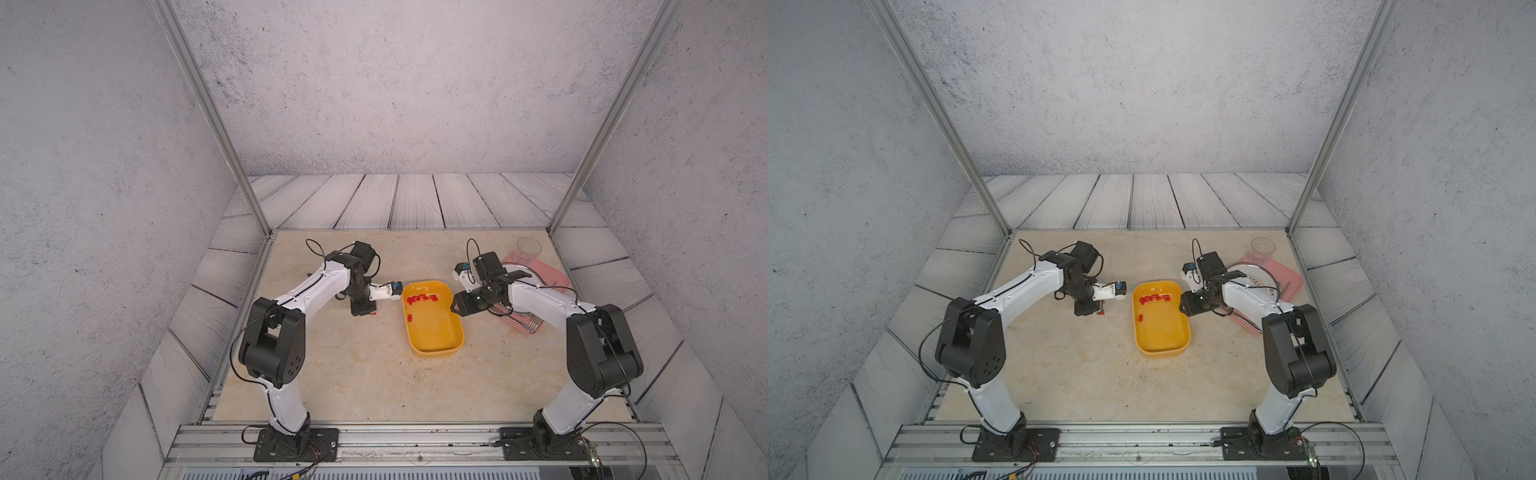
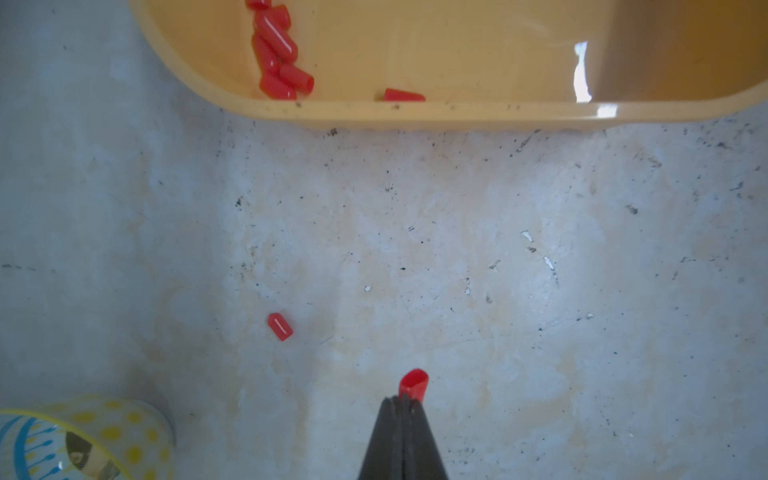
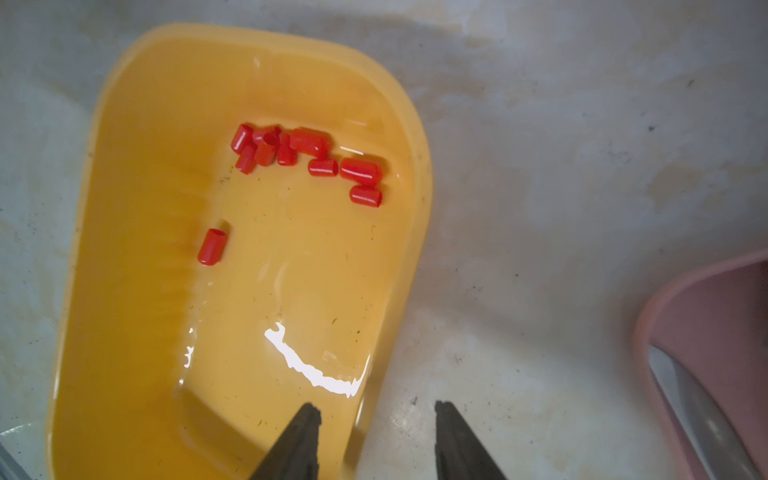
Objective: Take the screw protection sleeves out of the storage box
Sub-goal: Place the screw protection sleeve at the center of the board.
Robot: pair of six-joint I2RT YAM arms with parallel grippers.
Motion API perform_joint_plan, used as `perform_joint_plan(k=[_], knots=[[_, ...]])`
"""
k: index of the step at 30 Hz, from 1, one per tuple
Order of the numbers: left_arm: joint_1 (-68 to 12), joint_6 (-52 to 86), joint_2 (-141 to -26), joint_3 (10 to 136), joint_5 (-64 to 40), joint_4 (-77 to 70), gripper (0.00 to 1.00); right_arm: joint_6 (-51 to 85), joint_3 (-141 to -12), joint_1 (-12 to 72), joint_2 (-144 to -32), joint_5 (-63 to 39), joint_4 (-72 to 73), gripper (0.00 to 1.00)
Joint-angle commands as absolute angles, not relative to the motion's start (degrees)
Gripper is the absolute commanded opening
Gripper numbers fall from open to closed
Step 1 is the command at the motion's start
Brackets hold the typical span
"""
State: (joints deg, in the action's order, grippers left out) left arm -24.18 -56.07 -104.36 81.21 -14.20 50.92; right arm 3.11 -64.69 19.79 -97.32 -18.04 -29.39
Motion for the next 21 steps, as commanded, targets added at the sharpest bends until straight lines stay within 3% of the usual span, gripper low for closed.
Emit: perform_joint_plan(k=[1, 14, 21], knots=[[-23.23, -57.02, -107.93, 81.03, -11.11, 47.79, 0.06, 4.22, -65.81, 20.16, -98.77, -16.59, -31.30, 0.47], [-23.03, -56.47, -116.15, 83.40, -7.46, 42.35, 0.08, 2.47, -66.36, 20.38, -98.44, -17.49, -31.63, 0.48], [-23.03, -55.73, -116.13, 83.44, -8.33, 43.70, 0.22, 1.80, -66.62, 20.31, -97.78, -17.91, -31.84, 0.48]])
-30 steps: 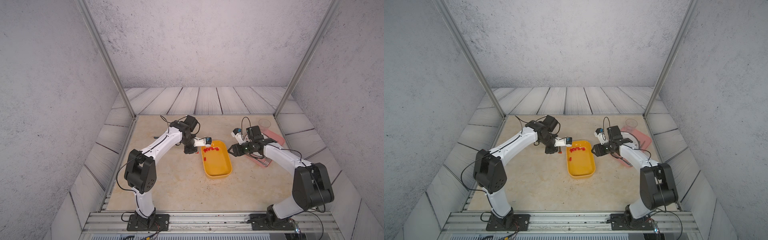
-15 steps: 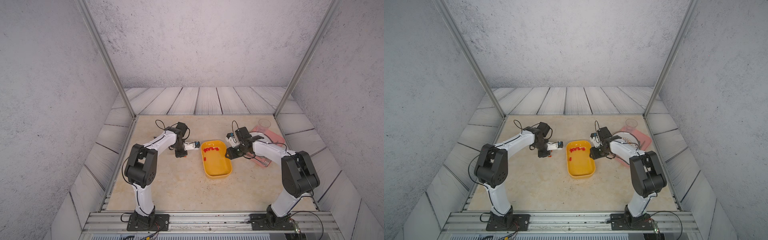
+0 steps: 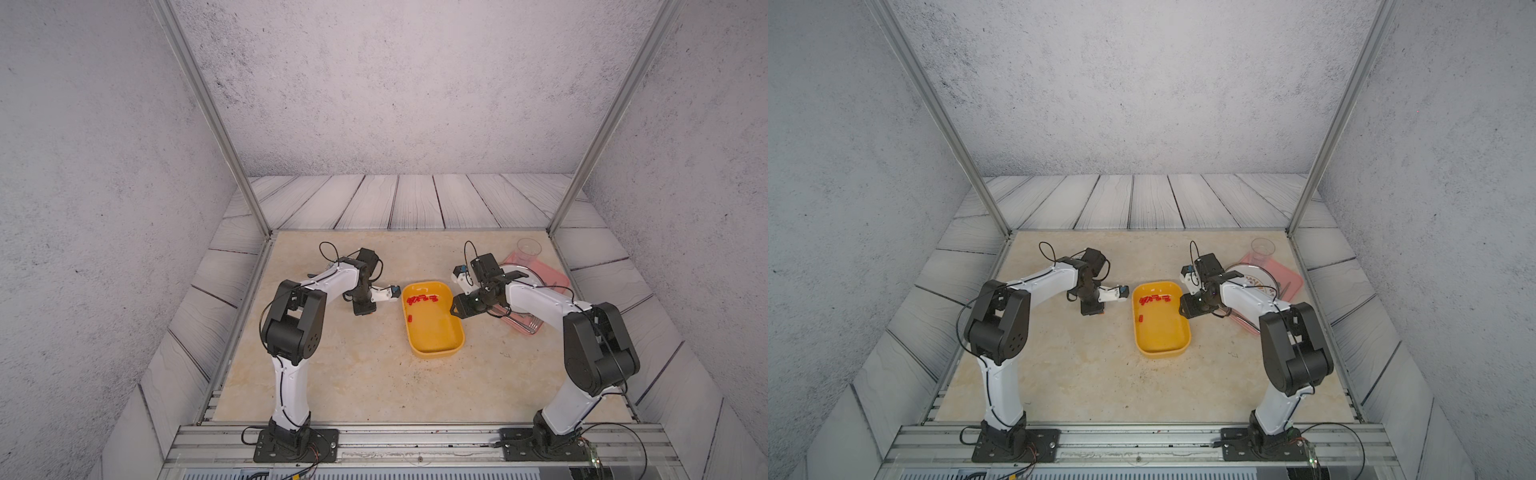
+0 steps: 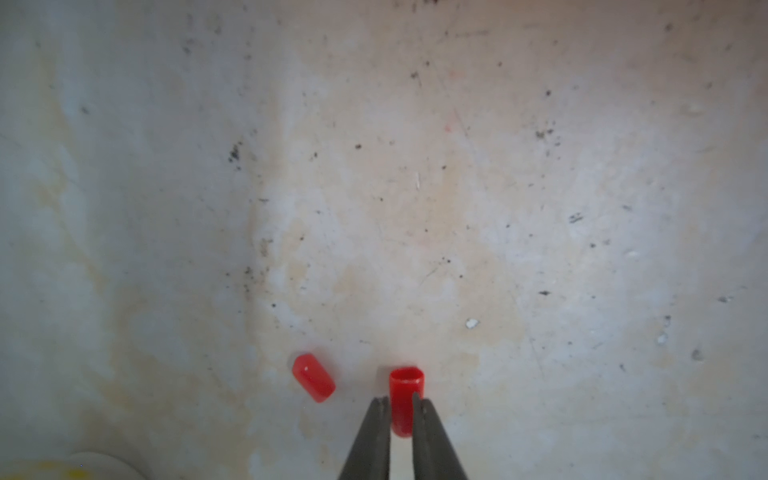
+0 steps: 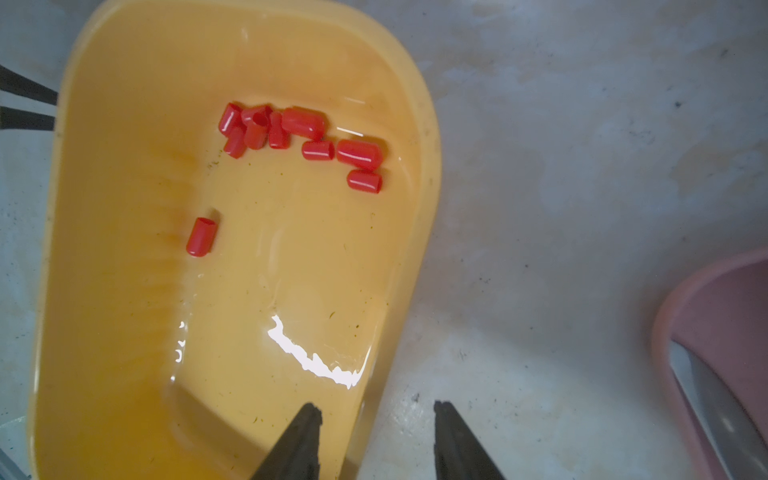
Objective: Take the screw protection sleeves out of the storage box
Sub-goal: Place the screw protection sleeve at the center of the board, then pick up the screw protection sleeve from the storage box.
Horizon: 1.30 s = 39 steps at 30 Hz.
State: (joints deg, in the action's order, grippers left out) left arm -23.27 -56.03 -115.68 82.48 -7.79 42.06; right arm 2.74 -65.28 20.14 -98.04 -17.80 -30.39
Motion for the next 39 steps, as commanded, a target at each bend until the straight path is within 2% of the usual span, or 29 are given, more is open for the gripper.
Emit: perform_joint_plan(k=[1, 10, 17, 26, 39], knots=[[-23.03, -55.59, -115.88, 83.54, -8.55, 44.12, 0.23, 1.69, -66.64, 20.32, -97.61, -17.93, -31.90, 0.48], [-24.61, -52.67, -109.78, 88.50, -14.43, 52.86, 0.38, -1.41, -67.01, 19.74, -92.81, -19.60, -32.74, 0.53], [-33.13, -53.41, -108.31, 92.84, -15.82, 56.64, 0.41, -3.78, -66.40, 13.97, -85.92, -21.08, -32.93, 0.58], [-41.48, -53.04, -121.79, 109.89, -3.27, 66.40, 0.43, -2.13, -65.06, 0.65, -81.10, -24.18, -32.57, 0.60], [-45.52, -50.61, -134.53, 122.74, 2.86, 71.45, 0.46, -1.30, -64.51, -2.54, -80.42, -28.73, -32.30, 0.61]])
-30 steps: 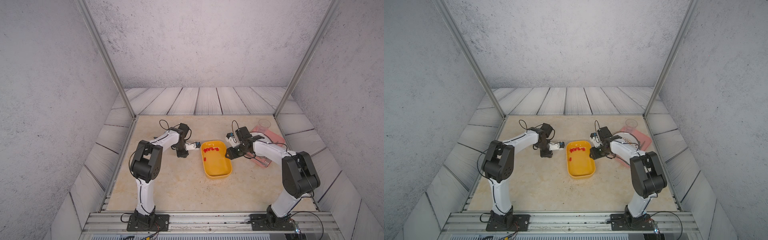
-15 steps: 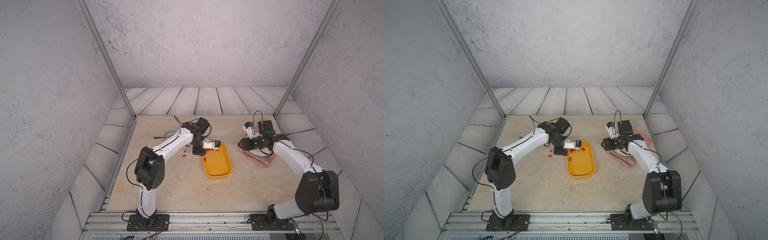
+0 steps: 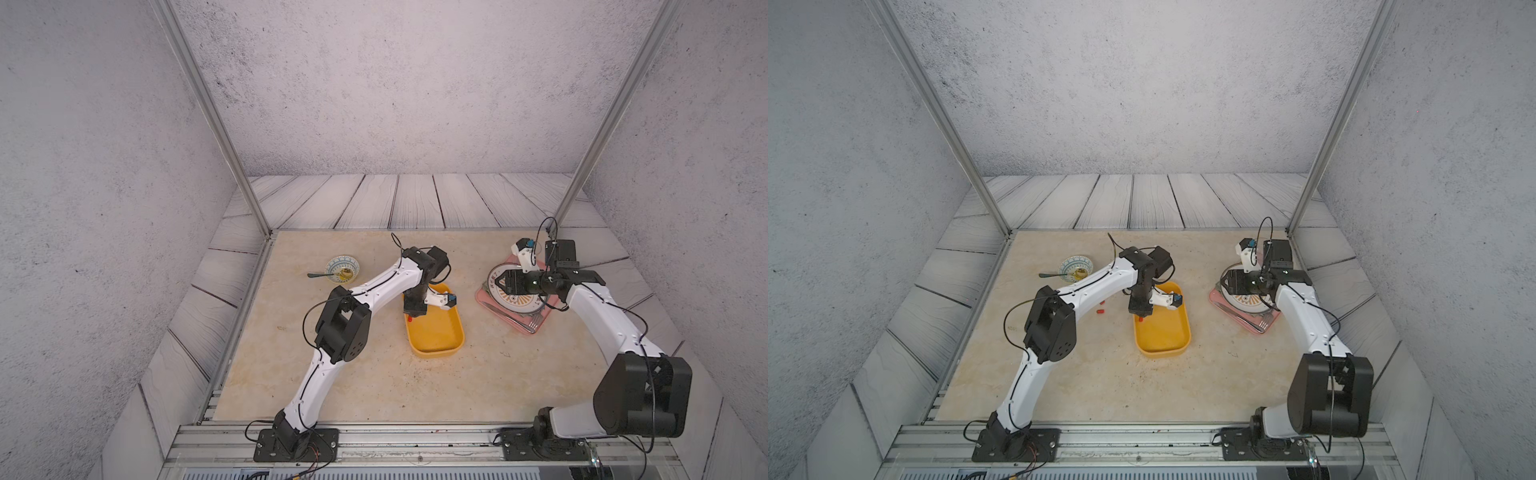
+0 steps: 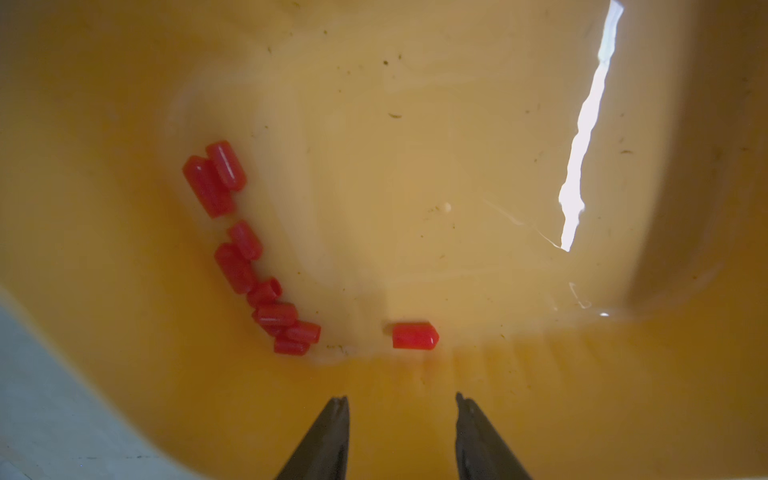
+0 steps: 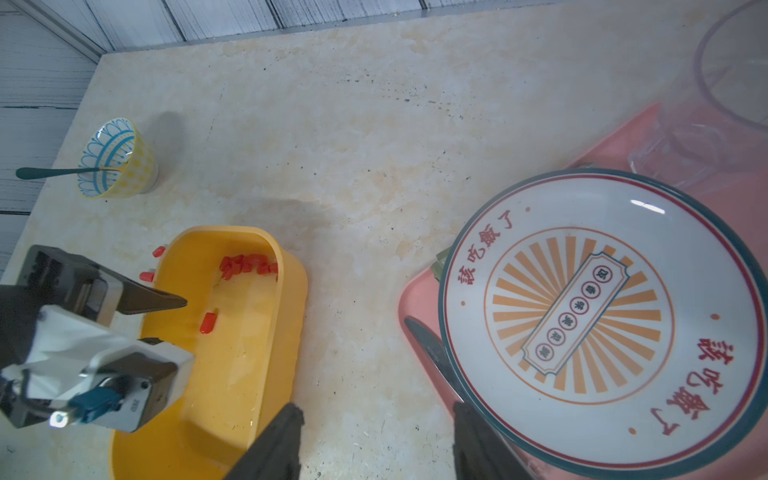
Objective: Take the screw protection sleeves out of the storage box
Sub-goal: Pick up the screw protection sleeve from the storage box.
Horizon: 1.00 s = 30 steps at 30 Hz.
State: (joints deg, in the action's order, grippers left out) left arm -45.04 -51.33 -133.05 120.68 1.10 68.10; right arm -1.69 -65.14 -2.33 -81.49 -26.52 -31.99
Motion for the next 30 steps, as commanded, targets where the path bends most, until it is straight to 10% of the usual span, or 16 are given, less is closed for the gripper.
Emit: perform_joint_plan(k=[1, 30], knots=[[-45.76, -50.63, -135.18, 123.22, 3.43, 71.65, 0.46, -1.24, -64.44, -2.49, -80.51, -28.85, -32.31, 0.61], [-47.02, -52.39, -145.93, 128.81, 8.95, 76.65, 0.46, -1.32, -64.25, -4.21, -80.51, -31.33, -32.60, 0.62]])
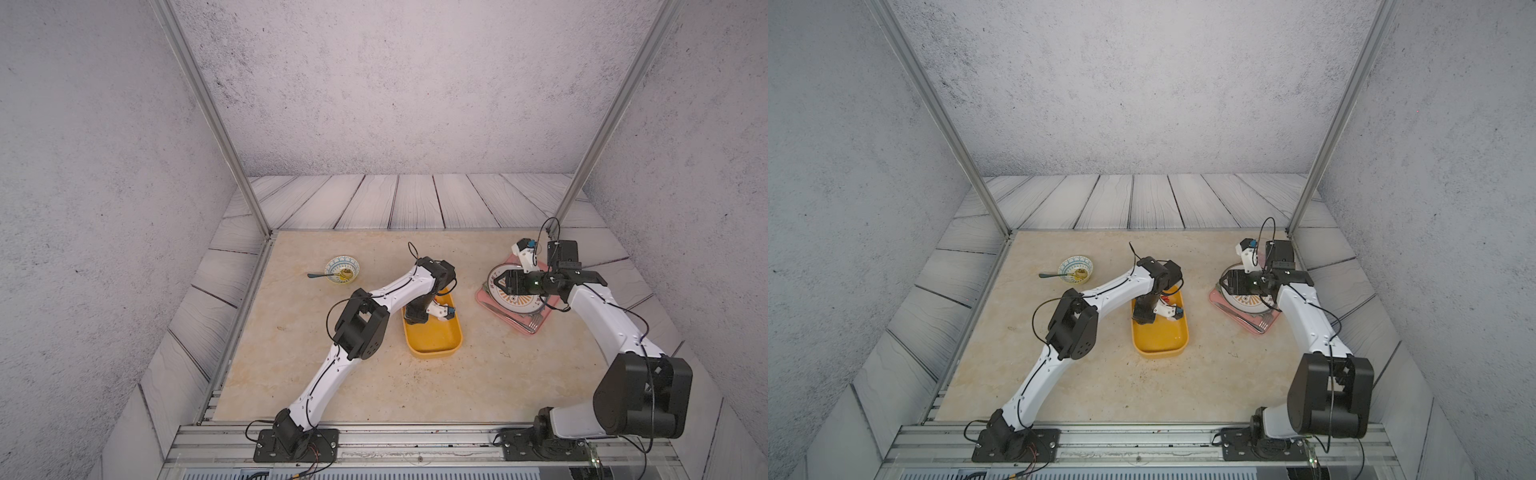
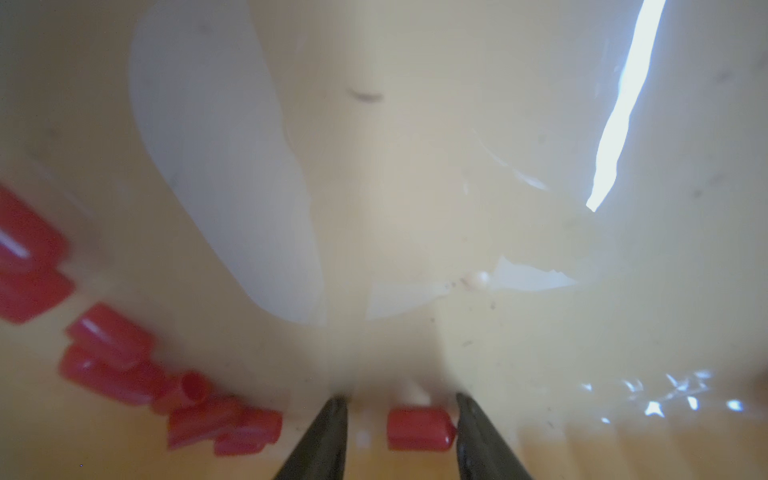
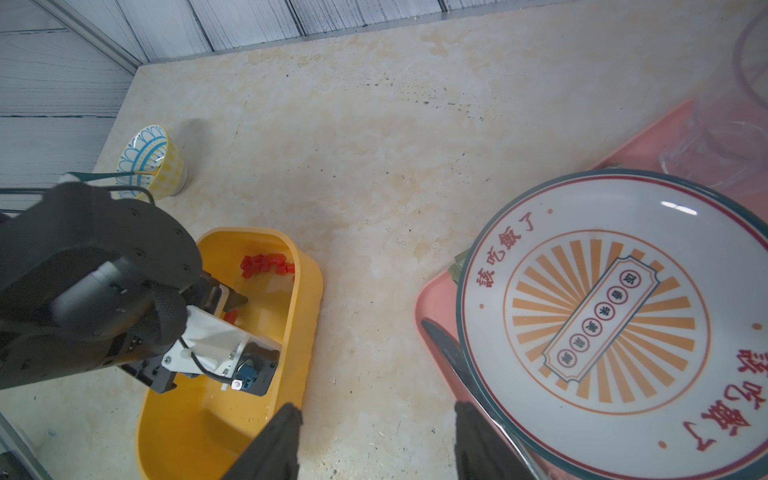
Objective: Take the screw protection sleeves out of the storage box
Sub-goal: Pick up the screw protection sleeve from the storage box.
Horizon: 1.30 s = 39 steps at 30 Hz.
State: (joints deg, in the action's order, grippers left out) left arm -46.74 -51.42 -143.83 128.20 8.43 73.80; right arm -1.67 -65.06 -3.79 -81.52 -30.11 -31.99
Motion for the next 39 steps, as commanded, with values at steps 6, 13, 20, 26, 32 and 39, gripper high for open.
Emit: perform_joint_plan(k=[6, 13, 20, 26, 32, 39], knots=[[-47.02, -52.29, -147.03, 129.38, 9.76, 77.87, 0.40, -1.41, -64.16, -4.57, -80.49, -31.67, -32.61, 0.62], [-47.02, -52.03, -146.87, 130.45, 9.51, 78.09, 0.31, -1.49, -63.98, -5.16, -80.55, -32.23, -32.61, 0.62], [-46.97, -51.68, -145.59, 131.48, 8.79, 77.17, 0.26, -1.54, -63.89, -5.45, -80.62, -32.77, -32.43, 0.62], [-47.11, -51.33, -143.82, 131.86, 7.72, 77.34, 0.25, -1.50, -63.81, -5.54, -80.77, -33.07, -32.41, 0.62], [-47.10, -50.06, -140.98, 132.71, 5.39, 78.45, 0.25, -1.55, -63.81, -5.58, -80.77, -33.17, -32.42, 0.62], [-46.35, -48.29, -136.92, 132.05, 2.03, 80.58, 0.25, -1.62, -63.81, -5.76, -80.68, -33.14, -32.40, 0.62]])
